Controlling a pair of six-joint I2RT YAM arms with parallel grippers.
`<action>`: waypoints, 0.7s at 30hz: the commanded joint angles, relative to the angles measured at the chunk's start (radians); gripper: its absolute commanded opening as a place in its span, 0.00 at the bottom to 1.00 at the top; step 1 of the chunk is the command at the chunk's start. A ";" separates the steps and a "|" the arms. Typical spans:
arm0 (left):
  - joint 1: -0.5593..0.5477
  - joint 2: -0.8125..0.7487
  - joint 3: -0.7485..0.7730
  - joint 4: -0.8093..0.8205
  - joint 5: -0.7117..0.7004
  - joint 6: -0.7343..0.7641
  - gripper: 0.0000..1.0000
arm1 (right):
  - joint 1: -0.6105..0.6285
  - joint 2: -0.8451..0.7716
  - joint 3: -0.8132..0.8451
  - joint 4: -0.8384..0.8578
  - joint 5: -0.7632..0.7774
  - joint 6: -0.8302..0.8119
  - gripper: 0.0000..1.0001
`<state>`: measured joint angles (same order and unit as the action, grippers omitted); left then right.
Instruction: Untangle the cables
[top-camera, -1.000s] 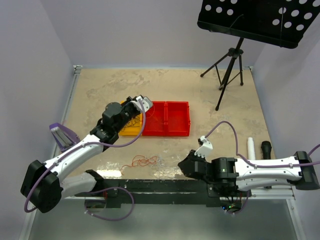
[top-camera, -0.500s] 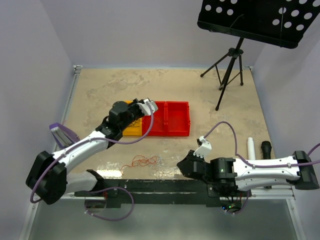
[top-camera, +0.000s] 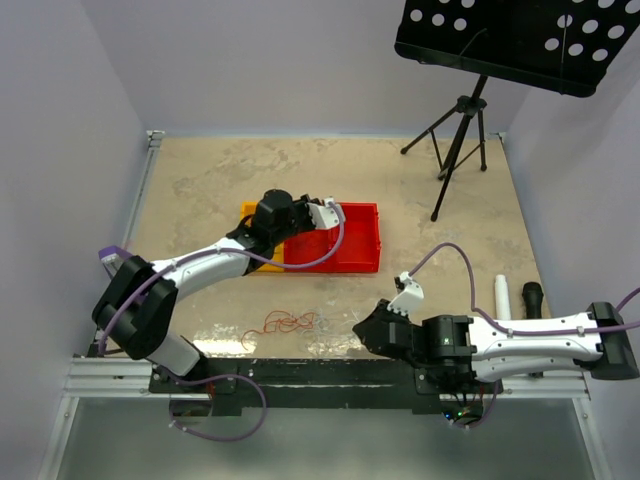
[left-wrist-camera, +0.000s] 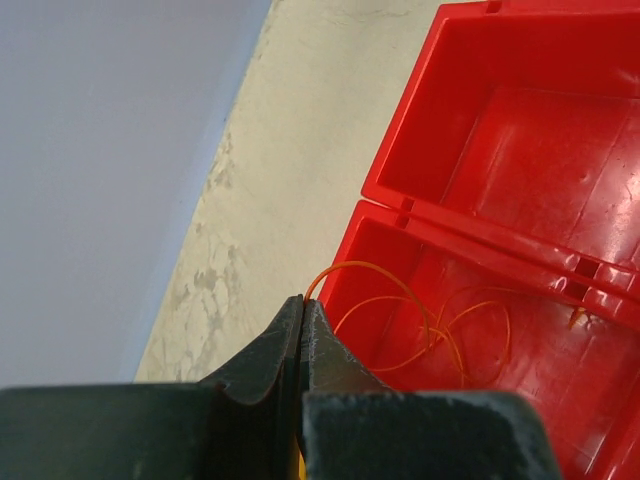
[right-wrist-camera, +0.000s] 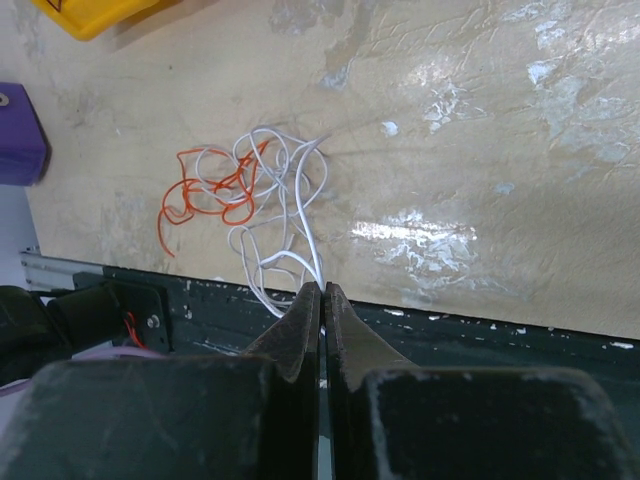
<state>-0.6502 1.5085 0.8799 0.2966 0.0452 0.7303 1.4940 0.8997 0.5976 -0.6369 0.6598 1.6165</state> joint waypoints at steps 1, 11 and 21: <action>-0.017 0.064 0.067 -0.023 0.018 0.032 0.00 | 0.003 -0.034 -0.005 -0.017 0.020 0.039 0.00; -0.026 0.125 0.080 -0.131 -0.013 0.034 0.14 | 0.002 -0.076 0.007 -0.055 0.032 0.039 0.00; -0.026 0.061 0.179 -0.257 -0.026 -0.058 0.68 | 0.002 -0.061 0.024 -0.064 0.035 0.034 0.00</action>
<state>-0.6701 1.6726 1.0298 0.0566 -0.0059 0.7280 1.4940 0.8375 0.5941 -0.6746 0.6628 1.6238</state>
